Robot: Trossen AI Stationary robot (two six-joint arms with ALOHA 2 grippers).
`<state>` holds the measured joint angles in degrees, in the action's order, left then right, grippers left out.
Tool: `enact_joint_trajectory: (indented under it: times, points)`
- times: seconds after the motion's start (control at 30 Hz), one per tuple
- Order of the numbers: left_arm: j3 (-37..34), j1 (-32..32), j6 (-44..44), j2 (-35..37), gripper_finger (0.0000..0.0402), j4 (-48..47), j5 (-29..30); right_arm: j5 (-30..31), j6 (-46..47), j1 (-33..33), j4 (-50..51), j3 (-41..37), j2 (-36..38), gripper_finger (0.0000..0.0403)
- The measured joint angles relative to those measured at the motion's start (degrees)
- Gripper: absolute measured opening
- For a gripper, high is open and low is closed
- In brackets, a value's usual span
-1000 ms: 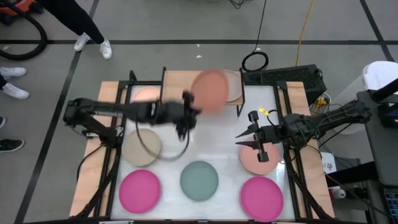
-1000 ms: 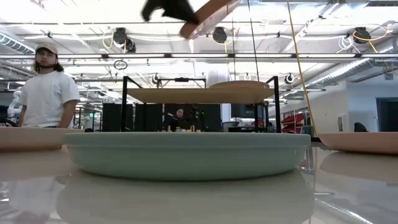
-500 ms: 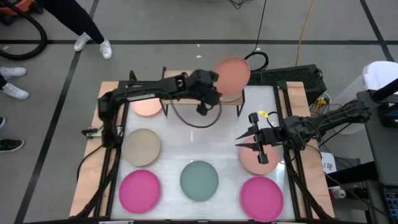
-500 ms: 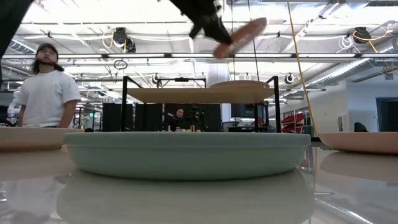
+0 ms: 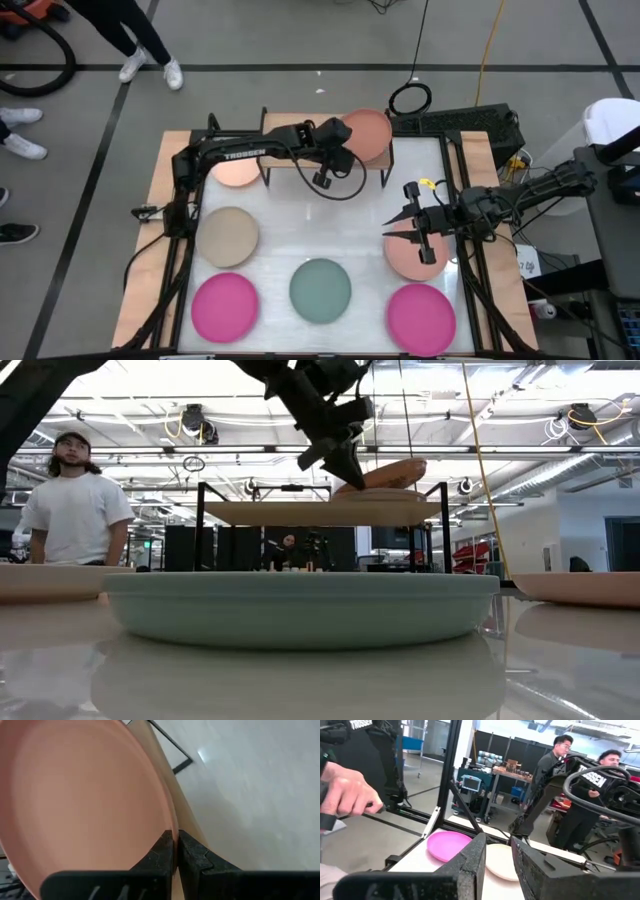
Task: Place and stack plates onto a shelf
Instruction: Stack the orange plate on top of the gray plate on the shelf, then stack the blue plate on top of the orange plate on the shelf
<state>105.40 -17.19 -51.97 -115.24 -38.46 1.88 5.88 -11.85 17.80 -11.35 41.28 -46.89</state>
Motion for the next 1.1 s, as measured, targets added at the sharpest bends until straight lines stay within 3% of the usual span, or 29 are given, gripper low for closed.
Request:
enact_joint_trajectory:
  times: [0.37,0.7,0.93,1.1]
  points:
    - [0.0,-0.7,1.3,0.1,0.0021,-0.8,1.6,0.5,-0.4,0.0,0.0,0.0,0.0,0.0079]
    - [0.0,0.7,0.0,1.7,0.01,-2.0,12.4,0.5,-0.4,0.0,0.5,0.0,0.0,0.0079]
    - [0.0,1.3,5.5,6.3,0.0148,-2.8,13.2,0.5,-0.3,0.0,1.0,0.0,0.0,0.0079]
    - [0.0,2.9,17.5,14.0,0.0158,-4.1,11.5,0.7,0.0,0.0,3.2,0.0,-0.2,0.0079]
